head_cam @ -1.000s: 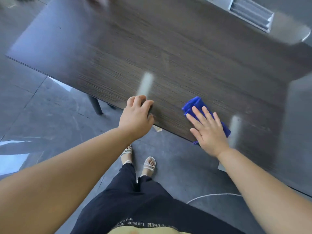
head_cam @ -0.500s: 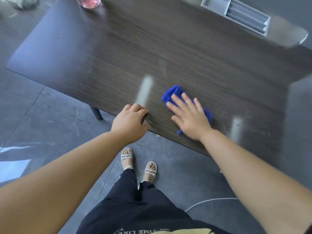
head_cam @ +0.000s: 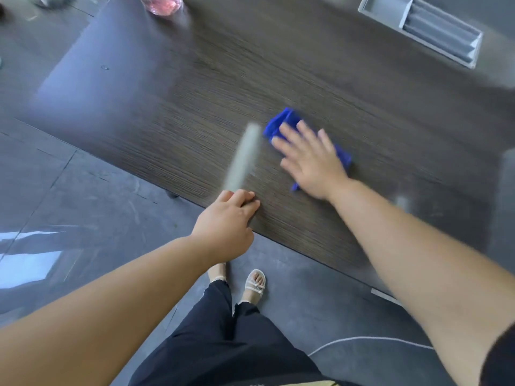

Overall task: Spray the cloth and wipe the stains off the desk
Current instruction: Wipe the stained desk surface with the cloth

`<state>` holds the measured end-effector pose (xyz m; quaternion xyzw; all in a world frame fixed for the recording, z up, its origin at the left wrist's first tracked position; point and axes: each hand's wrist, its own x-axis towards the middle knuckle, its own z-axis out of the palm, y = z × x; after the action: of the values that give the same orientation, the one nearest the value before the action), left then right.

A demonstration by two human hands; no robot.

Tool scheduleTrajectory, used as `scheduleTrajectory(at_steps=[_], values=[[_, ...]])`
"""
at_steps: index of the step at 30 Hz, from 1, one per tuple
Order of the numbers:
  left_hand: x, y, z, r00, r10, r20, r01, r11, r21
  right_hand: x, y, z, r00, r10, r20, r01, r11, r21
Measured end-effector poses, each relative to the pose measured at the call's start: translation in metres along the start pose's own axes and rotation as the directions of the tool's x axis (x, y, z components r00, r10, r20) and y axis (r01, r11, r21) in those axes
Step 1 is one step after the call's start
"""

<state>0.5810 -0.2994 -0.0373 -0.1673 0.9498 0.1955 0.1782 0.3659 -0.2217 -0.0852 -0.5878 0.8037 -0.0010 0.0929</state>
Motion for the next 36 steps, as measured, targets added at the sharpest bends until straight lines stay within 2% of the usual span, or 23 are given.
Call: scheduleTrajectory(at_steps=[1, 3, 5, 7, 9, 11, 12, 14, 16, 18, 19, 20, 21, 22, 24, 26, 27, 29, 31, 32, 34, 35, 36], values=[[0.0, 0.0, -0.001, 1.0, 0.002, 0.005, -0.002, 1.0, -0.004, 0.021, 0.009, -0.006, 0.984, 0.179, 0.019, -0.18, 0.983, 0.028], [0.001, 0.0, -0.002, 1.0, 0.014, 0.009, -0.014, 1.0, 0.004, 0.063, 0.01, -0.015, 0.877, 0.478, 0.054, -0.481, 0.87, 0.107], [0.0, 0.001, -0.002, 1.0, 0.005, 0.008, -0.005, 1.0, -0.009, 0.082, -0.013, -0.015, 0.817, 0.574, 0.055, -0.576, 0.808, 0.121], [0.001, -0.003, 0.002, 1.0, -0.014, -0.008, 0.014, 1.0, -0.013, 0.072, -0.044, -0.005, 0.885, 0.466, 0.017, -0.465, 0.879, 0.105], [-0.001, -0.004, 0.001, 0.998, 0.006, -0.061, -0.006, 1.0, 0.014, 0.029, -0.067, 0.006, 0.982, 0.188, -0.029, -0.185, 0.979, 0.085], [-0.001, -0.007, 0.002, 0.994, 0.018, -0.106, -0.013, 0.998, 0.055, -0.022, -0.061, 0.013, 0.998, -0.057, -0.029, 0.059, 0.996, 0.065], [-0.002, -0.009, 0.002, 0.994, 0.026, -0.105, -0.018, 0.997, 0.072, -0.046, -0.046, 0.016, 0.994, -0.108, -0.031, 0.109, 0.993, 0.05], [-0.006, -0.008, 0.003, 0.993, 0.018, -0.115, -0.013, 0.999, 0.05, -0.08, -0.008, 0.017, 0.998, -0.04, -0.057, 0.04, 0.999, -0.003], [-0.007, -0.001, 0.003, 0.997, -0.022, -0.069, 0.018, 0.999, -0.049, -0.088, 0.01, 0.015, 0.963, 0.26, -0.075, -0.257, 0.965, 0.045], [-0.005, 0.003, 0.008, 0.996, -0.05, -0.071, 0.044, 0.995, -0.087, -0.07, -0.011, 0.014, 0.808, 0.584, -0.082, -0.575, 0.811, 0.112], [-0.005, 0.005, 0.012, 0.993, -0.081, -0.09, 0.069, 0.989, -0.129, -0.06, -0.033, 0.015, 0.74, 0.668, -0.079, -0.657, 0.742, 0.134], [-0.005, 0.008, 0.013, 0.987, -0.122, -0.108, 0.102, 0.98, -0.172, -0.051, -0.058, 0.019, 0.725, 0.684, -0.075, -0.67, 0.727, 0.151], [-0.005, 0.015, 0.014, 0.978, -0.161, -0.132, 0.13, 0.967, -0.217, -0.049, -0.081, 0.023, 0.758, 0.64, -0.128, -0.621, 0.767, 0.16], [-0.006, 0.021, 0.014, 0.969, -0.189, -0.16, 0.144, 0.956, -0.256, -0.055, -0.1, 0.028, 0.815, 0.553, -0.173, -0.533, 0.832, 0.152], [-0.007, 0.032, 0.016, 0.947, -0.252, -0.202, 0.173, 0.924, -0.34, -0.087, -0.12, 0.036, 0.941, 0.303, -0.149, -0.294, 0.953, 0.08], [-0.007, 0.044, 0.019, 0.948, -0.244, -0.203, 0.165, 0.925, -0.342, -0.132, -0.105, 0.04, 0.986, 0.147, -0.076, -0.143, 0.988, 0.054], [-0.008, 0.049, 0.022, 0.958, -0.206, -0.199, 0.136, 0.938, -0.318, -0.155, -0.09, 0.04, 0.988, 0.133, -0.078, -0.129, 0.99, 0.05], [-0.006, 0.064, 0.03, 0.974, -0.119, -0.194, 0.065, 0.963, -0.263, -0.204, -0.048, 0.042, 0.961, 0.264, -0.086, -0.262, 0.965, 0.028], [-0.004, 0.082, 0.038, 0.989, -0.044, -0.143, 0.011, 0.976, -0.22, -0.242, -0.003, 0.038, 0.854, 0.517, -0.056, -0.516, 0.856, 0.039], [-0.003, 0.09, 0.042, 0.991, 0.0, -0.132, -0.026, 0.98, -0.196, -0.25, 0.012, 0.036, 0.745, 0.666, -0.033, -0.662, 0.744, 0.088], [0.002, 0.108, 0.046, 0.99, 0.084, -0.115, -0.101, 0.983, -0.154, -0.239, 0.02, 0.031, 0.453, 0.891, -0.011, -0.875, 0.447, 0.184], [0.005, 0.117, 0.047, 0.989, 0.102, -0.107, -0.117, 0.982, -0.145, -0.224, 0.011, 0.031, 0.347, 0.938, 0.006, -0.916, 0.337, 0.218], [0.008, 0.124, 0.047, 0.991, 0.101, -0.092, -0.114, 0.983, -0.147, -0.207, -0.003, 0.03, 0.312, 0.95, 0.025, -0.926, 0.298, 0.233]])
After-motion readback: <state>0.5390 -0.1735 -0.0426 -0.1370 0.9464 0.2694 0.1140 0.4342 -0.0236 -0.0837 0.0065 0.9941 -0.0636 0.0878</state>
